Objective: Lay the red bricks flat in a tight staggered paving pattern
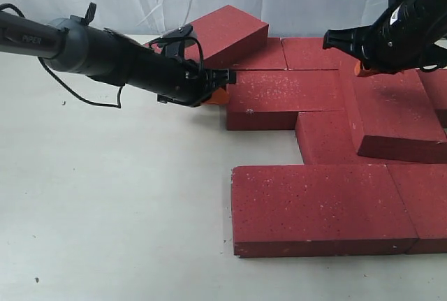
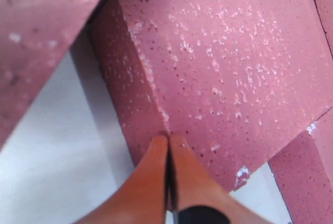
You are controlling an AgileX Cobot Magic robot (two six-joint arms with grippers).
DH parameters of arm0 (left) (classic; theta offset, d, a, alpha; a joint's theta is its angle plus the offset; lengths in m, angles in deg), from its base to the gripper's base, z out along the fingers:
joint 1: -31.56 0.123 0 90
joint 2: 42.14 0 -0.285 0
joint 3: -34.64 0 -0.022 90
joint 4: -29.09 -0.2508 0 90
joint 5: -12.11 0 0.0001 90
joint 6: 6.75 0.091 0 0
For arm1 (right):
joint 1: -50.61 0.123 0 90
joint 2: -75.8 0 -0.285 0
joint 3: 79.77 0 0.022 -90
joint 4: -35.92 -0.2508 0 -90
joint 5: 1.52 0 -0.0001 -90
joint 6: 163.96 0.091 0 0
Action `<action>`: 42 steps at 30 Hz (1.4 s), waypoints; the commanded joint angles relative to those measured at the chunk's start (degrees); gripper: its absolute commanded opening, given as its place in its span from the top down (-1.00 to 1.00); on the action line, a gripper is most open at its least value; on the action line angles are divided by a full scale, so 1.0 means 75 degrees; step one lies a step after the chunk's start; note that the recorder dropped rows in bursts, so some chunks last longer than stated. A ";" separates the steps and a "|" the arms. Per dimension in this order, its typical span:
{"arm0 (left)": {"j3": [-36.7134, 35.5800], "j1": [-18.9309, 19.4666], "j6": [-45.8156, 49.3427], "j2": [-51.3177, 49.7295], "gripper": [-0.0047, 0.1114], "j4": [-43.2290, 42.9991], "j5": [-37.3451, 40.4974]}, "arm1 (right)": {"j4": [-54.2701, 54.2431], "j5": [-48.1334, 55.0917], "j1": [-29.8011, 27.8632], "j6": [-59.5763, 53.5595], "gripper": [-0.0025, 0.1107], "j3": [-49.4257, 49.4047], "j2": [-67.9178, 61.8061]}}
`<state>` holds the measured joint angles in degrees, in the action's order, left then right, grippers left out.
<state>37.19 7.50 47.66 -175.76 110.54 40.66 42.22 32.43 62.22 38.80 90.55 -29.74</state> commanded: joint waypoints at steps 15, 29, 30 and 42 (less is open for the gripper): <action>0.0041 0.0015 -0.1975 0.0141 0.92 -0.0887 0.0334 | -0.0491 -0.0125 -0.0040 -0.0030 0.97 0.0026 0.0032; 0.0041 -0.0175 -0.4306 0.2142 0.92 -0.6350 0.0728 | 0.0782 0.0411 -0.1016 -0.0030 0.97 0.0026 0.0048; 0.0041 -0.0227 -0.4546 0.2295 0.92 -0.6882 0.0898 | 0.0837 0.0451 -0.1211 -0.0030 0.97 0.0026 0.0048; -0.0789 -0.0453 -0.5843 0.4063 0.92 -0.9037 0.1305 | 0.0676 -0.0145 -0.2788 -0.0235 0.97 0.0026 -0.0408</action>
<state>34.02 4.59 4.45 -147.92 42.89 51.49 47.34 32.87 41.68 37.90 90.55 -30.72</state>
